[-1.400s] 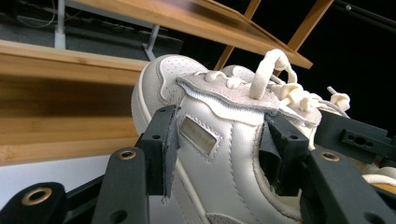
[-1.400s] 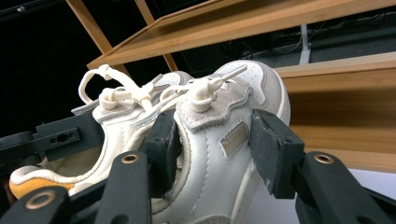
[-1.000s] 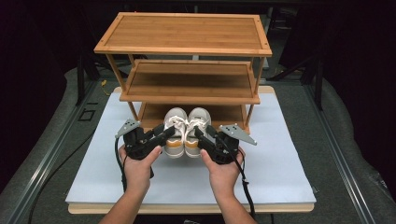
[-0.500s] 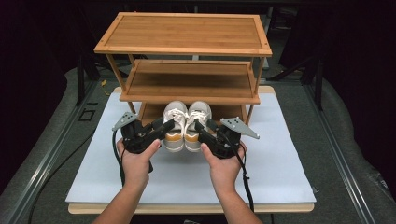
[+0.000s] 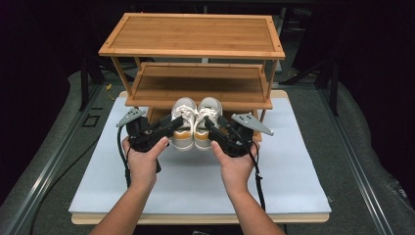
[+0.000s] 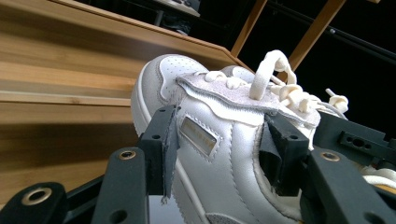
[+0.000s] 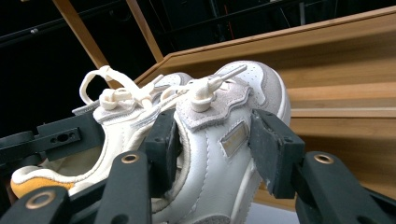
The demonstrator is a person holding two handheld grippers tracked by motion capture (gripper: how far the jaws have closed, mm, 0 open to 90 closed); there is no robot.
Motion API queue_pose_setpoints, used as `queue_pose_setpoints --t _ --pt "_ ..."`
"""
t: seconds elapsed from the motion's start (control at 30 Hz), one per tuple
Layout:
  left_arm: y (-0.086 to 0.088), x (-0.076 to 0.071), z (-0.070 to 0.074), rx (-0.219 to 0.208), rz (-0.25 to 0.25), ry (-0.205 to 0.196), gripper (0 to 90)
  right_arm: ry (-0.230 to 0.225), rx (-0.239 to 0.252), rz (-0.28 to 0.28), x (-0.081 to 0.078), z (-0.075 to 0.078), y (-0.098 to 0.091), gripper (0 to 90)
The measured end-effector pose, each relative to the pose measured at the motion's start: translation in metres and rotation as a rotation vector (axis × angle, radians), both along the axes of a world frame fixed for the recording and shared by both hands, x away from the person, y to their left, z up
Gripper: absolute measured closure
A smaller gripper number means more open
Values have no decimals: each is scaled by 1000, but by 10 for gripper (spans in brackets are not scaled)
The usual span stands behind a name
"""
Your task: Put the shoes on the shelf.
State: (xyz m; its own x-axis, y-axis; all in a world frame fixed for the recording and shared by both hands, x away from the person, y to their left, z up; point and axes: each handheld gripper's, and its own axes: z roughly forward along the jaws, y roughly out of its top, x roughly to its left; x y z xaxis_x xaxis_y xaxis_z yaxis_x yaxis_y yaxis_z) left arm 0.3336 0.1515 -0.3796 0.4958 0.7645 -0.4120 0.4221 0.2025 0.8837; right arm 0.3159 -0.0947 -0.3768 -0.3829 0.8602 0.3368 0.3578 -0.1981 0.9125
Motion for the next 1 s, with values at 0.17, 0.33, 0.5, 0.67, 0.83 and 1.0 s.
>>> queue_pose_setpoints --t 0.17,0.33,0.5,0.67,0.83,1.0 --pt "-2 8 5 19 0 1 512 13 -2 2 7 2 -2 532" --pt "-3 19 10 21 8 4 512 10 8 1 17 4 -2 532" --pt "-3 30 14 14 12 9 512 13 12 5 32 8 -3 533" --pt "-3 40 15 4 17 14 511 14 -7 5 40 12 -2 533" --pt "-4 51 18 4 19 17 511 20 -11 0 49 16 -1 534" --pt "-3 61 23 7 9 20 511 18 -14 -1 59 19 -1 533"
